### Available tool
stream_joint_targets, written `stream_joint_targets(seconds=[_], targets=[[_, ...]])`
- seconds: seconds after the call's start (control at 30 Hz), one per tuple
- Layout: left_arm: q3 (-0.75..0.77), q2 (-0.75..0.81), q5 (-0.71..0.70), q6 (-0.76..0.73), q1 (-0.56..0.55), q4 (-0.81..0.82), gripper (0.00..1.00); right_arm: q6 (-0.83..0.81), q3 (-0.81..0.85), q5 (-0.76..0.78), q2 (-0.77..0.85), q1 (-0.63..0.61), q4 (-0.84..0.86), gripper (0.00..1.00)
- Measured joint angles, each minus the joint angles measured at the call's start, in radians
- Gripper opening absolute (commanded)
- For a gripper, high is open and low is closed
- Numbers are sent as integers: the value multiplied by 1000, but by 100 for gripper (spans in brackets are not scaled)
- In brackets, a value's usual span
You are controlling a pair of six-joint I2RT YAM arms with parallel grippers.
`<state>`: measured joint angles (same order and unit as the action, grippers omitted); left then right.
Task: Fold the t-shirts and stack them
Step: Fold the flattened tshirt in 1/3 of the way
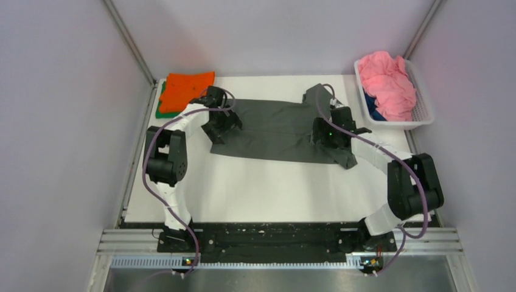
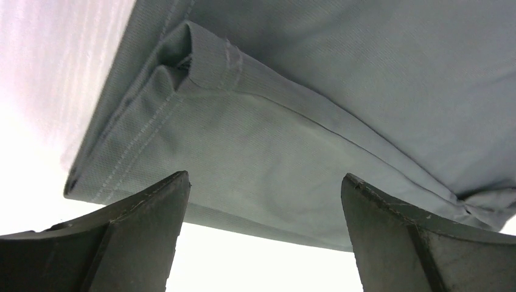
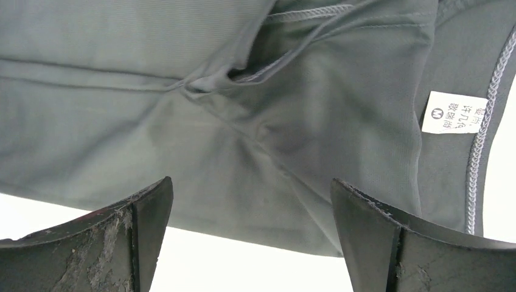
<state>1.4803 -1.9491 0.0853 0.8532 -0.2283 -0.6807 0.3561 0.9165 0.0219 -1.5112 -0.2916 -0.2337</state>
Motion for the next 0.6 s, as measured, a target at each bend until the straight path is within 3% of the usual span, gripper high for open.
stream_joint_targets(seconds=[0.2,0.37,0.6], targets=[[-2,-41,-31,-43,19,8,99,32,25,-9,-156,72,25,98],[0,-64,-73,-56,29,11,99,-24,143,43,-282,103,81,98],[-28,-48,-89,-54,28,35,99,-64,103,43,-260,107,114,97]])
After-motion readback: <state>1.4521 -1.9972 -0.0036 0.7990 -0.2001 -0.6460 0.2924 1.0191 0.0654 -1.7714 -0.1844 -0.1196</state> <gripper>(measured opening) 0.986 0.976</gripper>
